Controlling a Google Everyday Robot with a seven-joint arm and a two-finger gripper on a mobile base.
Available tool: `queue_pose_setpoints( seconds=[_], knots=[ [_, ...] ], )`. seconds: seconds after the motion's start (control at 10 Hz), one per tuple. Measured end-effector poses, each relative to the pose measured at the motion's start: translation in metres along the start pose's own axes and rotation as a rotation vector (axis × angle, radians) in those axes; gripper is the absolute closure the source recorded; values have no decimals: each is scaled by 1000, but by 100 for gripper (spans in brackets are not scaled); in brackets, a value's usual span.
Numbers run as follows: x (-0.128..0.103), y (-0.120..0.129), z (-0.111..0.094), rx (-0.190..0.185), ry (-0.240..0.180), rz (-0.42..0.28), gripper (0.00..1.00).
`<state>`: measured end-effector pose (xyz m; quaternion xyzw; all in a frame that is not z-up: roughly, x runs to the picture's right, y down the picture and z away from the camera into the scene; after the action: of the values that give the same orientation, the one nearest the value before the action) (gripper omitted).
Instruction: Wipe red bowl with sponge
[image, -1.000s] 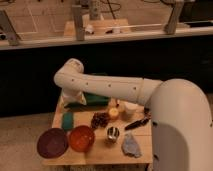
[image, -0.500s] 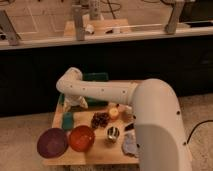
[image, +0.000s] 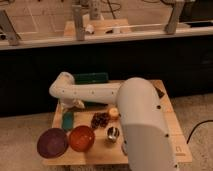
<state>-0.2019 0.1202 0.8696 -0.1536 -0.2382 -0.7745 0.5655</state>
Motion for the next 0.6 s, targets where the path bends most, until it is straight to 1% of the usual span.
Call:
queue_pose_setpoints(
  seconds=[0.1, 0.2, 0.3, 0.5, 0.6],
  knots=[
    [0, -3, 1, 18, -15, -13, 20],
    [-2, -6, 1, 46, -28, -22, 20],
    [-4, -10, 1, 63, -38, -30, 20],
    [-10, -20, 6, 86, -56, -48, 20],
    [-14, -24, 9, 91, -63, -54, 20]
  ],
)
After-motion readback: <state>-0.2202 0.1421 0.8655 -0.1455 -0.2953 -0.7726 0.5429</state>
